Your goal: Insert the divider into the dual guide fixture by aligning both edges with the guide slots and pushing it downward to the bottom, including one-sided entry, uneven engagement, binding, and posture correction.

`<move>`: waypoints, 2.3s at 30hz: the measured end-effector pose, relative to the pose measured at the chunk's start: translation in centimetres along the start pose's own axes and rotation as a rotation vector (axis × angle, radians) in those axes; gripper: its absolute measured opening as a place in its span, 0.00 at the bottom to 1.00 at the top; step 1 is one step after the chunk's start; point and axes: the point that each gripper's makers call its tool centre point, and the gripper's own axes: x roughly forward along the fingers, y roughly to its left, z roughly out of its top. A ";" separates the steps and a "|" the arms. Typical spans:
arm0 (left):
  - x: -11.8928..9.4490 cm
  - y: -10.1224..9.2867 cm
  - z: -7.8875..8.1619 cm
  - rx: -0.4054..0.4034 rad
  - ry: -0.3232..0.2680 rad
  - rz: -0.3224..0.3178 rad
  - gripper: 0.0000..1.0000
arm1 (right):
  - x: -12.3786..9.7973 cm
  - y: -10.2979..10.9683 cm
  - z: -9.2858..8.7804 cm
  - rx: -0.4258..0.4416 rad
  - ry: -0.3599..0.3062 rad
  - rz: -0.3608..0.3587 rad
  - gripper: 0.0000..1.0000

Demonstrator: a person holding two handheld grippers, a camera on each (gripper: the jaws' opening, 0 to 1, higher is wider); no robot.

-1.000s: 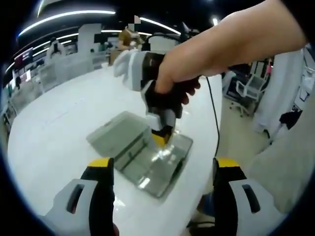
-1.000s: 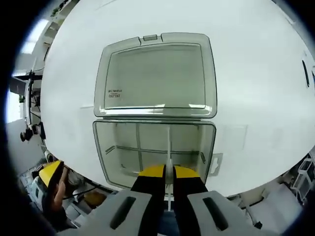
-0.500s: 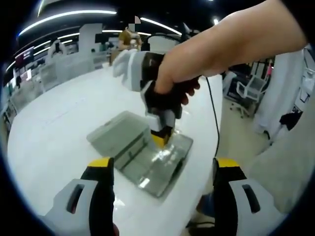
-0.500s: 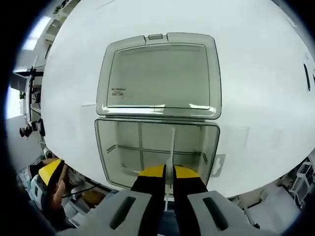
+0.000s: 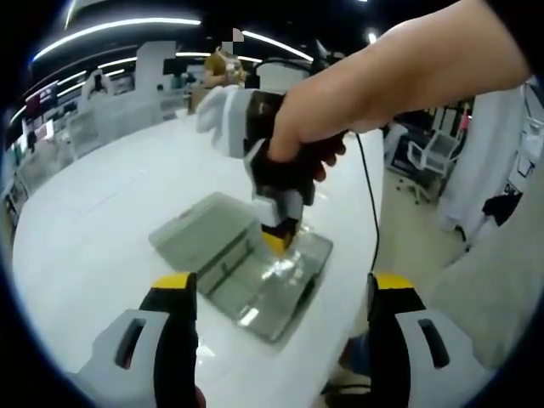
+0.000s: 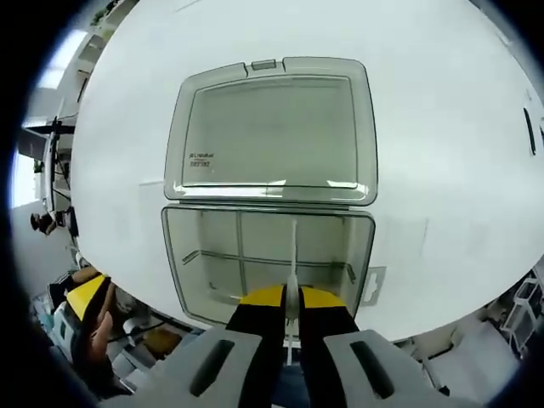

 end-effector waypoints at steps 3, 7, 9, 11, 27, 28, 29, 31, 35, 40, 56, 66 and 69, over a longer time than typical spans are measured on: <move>0.0 0.0 -0.1 -0.002 0.000 0.000 0.80 | 0.2 0.0 0.0 -0.001 -0.006 0.001 0.00; -0.1 0.1 -0.2 -0.004 0.003 0.003 0.80 | 0.7 -0.1 0.2 -0.011 -0.010 -0.007 0.00; -0.1 0.2 -0.2 -0.006 0.002 0.005 0.80 | 0.7 -0.1 0.2 -0.014 -0.010 -0.009 0.00; -0.1 0.2 -0.1 -0.008 0.001 0.005 0.80 | 0.7 0.0 -0.1 -0.011 -0.010 -0.006 0.00; 0.1 0.3 -0.2 -0.019 -0.004 0.006 0.80 | 1.1 0.1 -0.3 0.008 -0.021 0.024 0.00; 0.1 0.4 -0.2 -0.018 -0.004 0.007 0.80 | 1.2 0.0 -0.2 0.004 -0.020 0.023 0.00; 0.1 0.4 -0.1 -0.018 -0.005 0.007 0.80 | 1.3 0.0 -0.2 -0.001 -0.020 0.021 0.00; 0.1 0.4 -0.2 -0.019 -0.004 0.008 0.80 | 1.5 0.0 -0.2 -0.008 -0.019 0.018 0.00; 0.1 0.5 -0.3 -0.021 -0.003 0.010 0.80 | 2.0 -0.1 0.1 -0.024 -0.026 0.007 0.00; 0.1 0.6 -0.5 -0.027 -0.002 0.013 0.80 | 1.8 -0.1 0.0 -0.024 -0.020 0.004 0.00; -0.3 1.0 -0.7 -0.043 -0.010 0.029 0.79 | 2.7 -0.3 0.7 -0.060 -0.031 -0.012 0.00; -0.6 1.2 -1.0 -0.049 -0.007 0.040 0.79 | 2.3 0.8 0.5 -0.129 -0.042 0.044 0.16; -0.7 1.3 -1.1 -0.054 -0.009 0.044 0.79 | 1.7 0.6 0.3 -0.126 -0.042 0.052 0.16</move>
